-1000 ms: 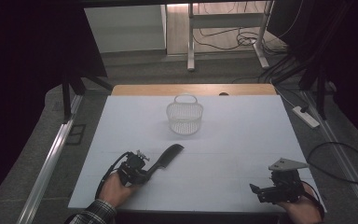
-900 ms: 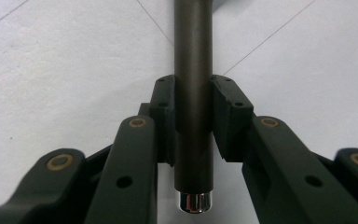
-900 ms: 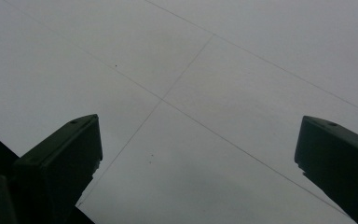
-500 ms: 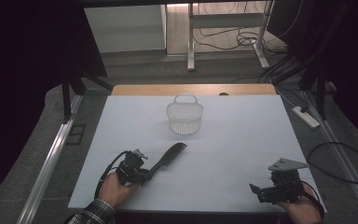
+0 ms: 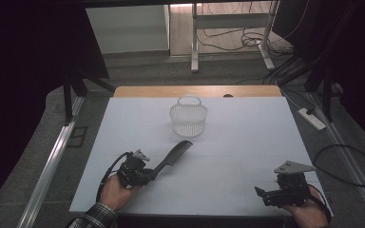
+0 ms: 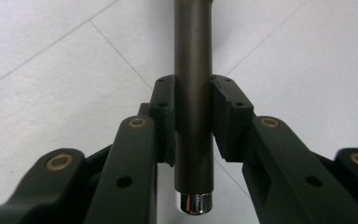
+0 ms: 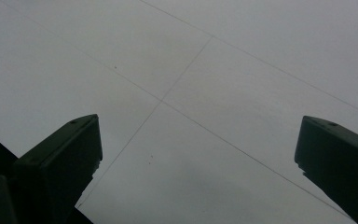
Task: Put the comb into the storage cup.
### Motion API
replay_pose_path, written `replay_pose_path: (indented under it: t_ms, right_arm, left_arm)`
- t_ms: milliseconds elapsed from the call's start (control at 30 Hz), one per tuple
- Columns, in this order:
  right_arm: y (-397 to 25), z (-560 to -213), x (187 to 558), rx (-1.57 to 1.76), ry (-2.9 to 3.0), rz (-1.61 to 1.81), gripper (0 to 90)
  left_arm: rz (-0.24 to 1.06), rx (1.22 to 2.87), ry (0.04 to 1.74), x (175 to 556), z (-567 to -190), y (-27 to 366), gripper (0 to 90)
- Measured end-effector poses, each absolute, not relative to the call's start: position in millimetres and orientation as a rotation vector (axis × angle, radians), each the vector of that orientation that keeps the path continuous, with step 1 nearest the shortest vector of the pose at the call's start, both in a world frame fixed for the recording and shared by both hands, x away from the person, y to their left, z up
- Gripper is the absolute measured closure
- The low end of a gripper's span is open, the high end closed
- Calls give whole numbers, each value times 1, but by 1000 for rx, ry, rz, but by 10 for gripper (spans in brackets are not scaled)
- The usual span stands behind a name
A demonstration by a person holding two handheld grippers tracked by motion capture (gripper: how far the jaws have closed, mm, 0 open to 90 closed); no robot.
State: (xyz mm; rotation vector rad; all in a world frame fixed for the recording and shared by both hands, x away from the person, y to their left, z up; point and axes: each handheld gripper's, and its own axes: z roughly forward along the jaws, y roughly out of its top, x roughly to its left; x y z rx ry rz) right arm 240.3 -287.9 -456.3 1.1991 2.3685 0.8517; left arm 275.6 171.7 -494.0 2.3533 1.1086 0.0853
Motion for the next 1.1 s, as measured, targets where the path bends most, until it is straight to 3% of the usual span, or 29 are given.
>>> replay_pose_path:
  t_ms: [1100]
  right_arm:
    - [-287,-447,237,1131,2324,1032,0]
  left_arm:
    - [187,2243,1013,270,-477,175,717]
